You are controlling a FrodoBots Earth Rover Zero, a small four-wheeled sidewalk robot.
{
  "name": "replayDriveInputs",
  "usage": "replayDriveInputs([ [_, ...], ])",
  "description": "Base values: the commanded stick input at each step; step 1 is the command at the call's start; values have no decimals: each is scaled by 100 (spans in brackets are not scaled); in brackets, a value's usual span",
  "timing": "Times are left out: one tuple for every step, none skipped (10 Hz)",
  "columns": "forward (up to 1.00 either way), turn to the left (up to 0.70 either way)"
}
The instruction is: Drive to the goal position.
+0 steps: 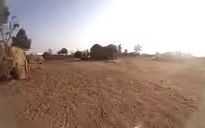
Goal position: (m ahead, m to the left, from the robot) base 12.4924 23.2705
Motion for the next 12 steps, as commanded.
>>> replayDriveInputs([
  [70, 18],
  [70, 0],
  [70, 0],
  [70, 0],
  [70, 0],
  [70, 0],
  [70, 0],
  [70, 0],
  [70, 0],
  [70, 0],
  [70, 0],
  [70, 0],
])
